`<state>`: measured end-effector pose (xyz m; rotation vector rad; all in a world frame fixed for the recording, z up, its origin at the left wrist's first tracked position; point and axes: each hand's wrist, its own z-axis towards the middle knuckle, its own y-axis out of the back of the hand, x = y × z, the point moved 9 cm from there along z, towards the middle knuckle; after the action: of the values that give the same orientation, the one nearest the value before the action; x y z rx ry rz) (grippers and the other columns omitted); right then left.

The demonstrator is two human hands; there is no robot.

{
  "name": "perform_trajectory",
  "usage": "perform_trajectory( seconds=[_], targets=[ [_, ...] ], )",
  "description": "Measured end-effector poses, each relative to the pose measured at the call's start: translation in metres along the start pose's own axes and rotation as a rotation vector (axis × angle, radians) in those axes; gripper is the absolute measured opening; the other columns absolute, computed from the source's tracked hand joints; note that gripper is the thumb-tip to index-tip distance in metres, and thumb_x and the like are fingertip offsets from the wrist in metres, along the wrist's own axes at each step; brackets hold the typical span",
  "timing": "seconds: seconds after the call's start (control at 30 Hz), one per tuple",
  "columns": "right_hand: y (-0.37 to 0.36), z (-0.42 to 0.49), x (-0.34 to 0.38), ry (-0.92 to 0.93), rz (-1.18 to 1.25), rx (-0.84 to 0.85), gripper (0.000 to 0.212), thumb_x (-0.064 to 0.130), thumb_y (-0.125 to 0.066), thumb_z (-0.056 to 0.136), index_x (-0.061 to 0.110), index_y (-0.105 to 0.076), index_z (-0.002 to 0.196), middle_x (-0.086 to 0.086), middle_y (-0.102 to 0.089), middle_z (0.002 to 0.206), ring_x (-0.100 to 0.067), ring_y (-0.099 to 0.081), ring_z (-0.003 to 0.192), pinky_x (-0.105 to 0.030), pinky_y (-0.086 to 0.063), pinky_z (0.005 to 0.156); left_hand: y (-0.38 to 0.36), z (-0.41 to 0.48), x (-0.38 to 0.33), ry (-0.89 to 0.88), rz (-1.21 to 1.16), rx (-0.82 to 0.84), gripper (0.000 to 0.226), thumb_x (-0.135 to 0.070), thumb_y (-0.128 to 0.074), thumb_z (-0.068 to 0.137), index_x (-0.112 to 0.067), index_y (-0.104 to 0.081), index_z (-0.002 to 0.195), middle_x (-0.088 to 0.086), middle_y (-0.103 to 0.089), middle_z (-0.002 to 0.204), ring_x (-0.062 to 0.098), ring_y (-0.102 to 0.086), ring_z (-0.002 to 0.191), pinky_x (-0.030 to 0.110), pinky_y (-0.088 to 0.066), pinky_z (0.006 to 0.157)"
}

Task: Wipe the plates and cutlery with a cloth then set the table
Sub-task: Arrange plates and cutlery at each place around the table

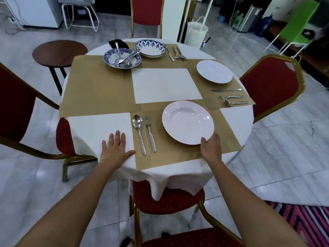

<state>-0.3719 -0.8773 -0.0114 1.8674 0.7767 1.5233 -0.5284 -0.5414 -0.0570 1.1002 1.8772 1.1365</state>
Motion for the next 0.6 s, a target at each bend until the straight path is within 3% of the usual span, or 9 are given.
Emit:
perform_trajectory(
  seconds=[0.1,0.2,0.47,0.6],
  targets=[
    [0.008,-0.012,0.01,0.146,-0.328,0.066,0.06,0.03,-0.034,0.102,0.002,-0.014,0.151,-0.011,-0.013,0.16,-0.028,-0.011,0.147,-0.047,-0.023,0.116,0.02,-0.007,-0.021,-0.014,0.032,-0.038,0.079,-0.059,-0.019,0.096,-0.009,0.006,0.151,0.01,0.016,0.158,0.026,0.011,0.147,0.048,0.001,0.118],
    [0.023,-0.021,0.023,0.272,-0.522,0.093,0.057,0.03,-0.028,0.104,0.005,-0.011,0.153,-0.007,-0.007,0.162,-0.026,-0.003,0.149,-0.047,-0.017,0.117,0.044,-0.017,-0.063,-0.071,0.062,-0.085,0.072,-0.052,-0.018,0.099,-0.006,0.004,0.151,0.011,0.009,0.159,0.025,0.008,0.147,0.047,0.0,0.118],
    [0.104,-0.016,0.016,0.461,-0.582,0.144,0.055,0.031,-0.024,0.104,0.009,-0.012,0.153,-0.005,-0.007,0.162,-0.024,-0.002,0.149,-0.048,-0.014,0.118,0.087,-0.06,-0.221,-0.158,0.167,-0.214,0.064,-0.045,-0.018,0.102,-0.008,-0.002,0.151,0.009,0.0,0.16,0.025,0.001,0.147,0.047,-0.006,0.118],
    [0.159,-0.008,-0.005,0.571,-0.628,0.188,0.056,0.033,-0.025,0.104,0.009,-0.013,0.153,-0.004,-0.006,0.162,-0.023,-0.002,0.149,-0.049,-0.014,0.117,0.099,-0.085,-0.308,-0.165,0.189,-0.256,0.06,-0.038,-0.019,0.103,-0.007,-0.003,0.151,0.009,-0.002,0.16,0.023,0.002,0.147,0.044,0.0,0.117]
  ],
)
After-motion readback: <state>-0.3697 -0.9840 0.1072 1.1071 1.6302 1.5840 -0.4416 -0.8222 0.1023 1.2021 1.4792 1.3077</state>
